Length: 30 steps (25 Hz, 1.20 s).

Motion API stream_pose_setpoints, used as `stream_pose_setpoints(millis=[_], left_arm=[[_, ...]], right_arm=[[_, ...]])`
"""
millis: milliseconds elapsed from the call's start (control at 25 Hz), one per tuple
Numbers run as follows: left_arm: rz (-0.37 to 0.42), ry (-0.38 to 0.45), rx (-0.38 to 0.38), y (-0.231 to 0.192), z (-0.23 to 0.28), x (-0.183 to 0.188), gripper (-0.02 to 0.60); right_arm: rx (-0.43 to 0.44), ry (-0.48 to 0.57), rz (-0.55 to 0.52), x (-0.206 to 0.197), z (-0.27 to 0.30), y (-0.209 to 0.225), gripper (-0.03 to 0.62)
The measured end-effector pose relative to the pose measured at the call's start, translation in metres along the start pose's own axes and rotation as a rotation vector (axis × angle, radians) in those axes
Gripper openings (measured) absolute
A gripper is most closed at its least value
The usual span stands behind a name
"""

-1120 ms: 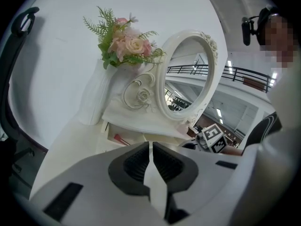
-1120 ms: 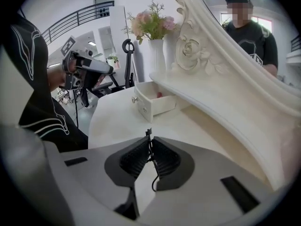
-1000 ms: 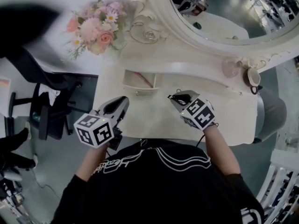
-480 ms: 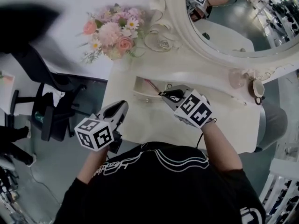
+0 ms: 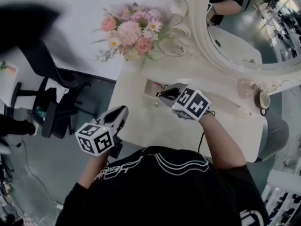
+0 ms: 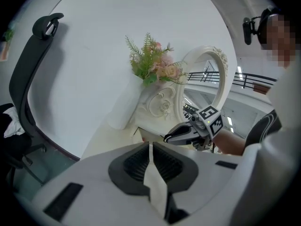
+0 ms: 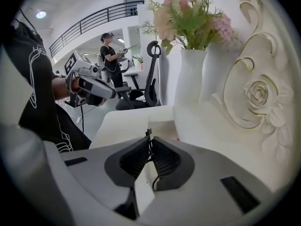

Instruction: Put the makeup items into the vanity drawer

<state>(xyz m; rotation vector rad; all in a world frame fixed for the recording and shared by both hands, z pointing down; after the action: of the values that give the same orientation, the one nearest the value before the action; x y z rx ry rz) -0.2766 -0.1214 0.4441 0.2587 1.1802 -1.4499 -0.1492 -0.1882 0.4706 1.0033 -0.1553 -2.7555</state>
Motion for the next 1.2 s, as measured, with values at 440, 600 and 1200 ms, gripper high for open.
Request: stream_pose_setpoints(millis=[440,600,1200], left_arm=[[-0.017,0.01,0.035,-0.018,-0.008,-0.001,0.043],[-0.022,0.007,0.04,-0.019,-0.008,-0.001,0.043],[-0.001,0.004,0.025,0.0,-0.004,-0.003,0.043]], right_arm=[[0.064,-0.096,-0.02,0.006,0.027,0.018,0.051],[0.045,-0.12,-0.055,0.003,0.033,0.019,0.052],[-0.073,0.046,-0.058,-0.001,-0.015,0.008,0.196]])
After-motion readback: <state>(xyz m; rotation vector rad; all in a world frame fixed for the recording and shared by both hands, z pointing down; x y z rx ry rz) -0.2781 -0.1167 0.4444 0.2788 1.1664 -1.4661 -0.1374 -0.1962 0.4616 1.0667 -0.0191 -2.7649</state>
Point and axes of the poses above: the fingertips, and each gripper's own axes: z forward along the fingers, y to its right, x out of its top, the point moved 1 cm from there along -z, backward along the fingers, and after that the axes turned 7 degrees about x, right-handed, at the moved point
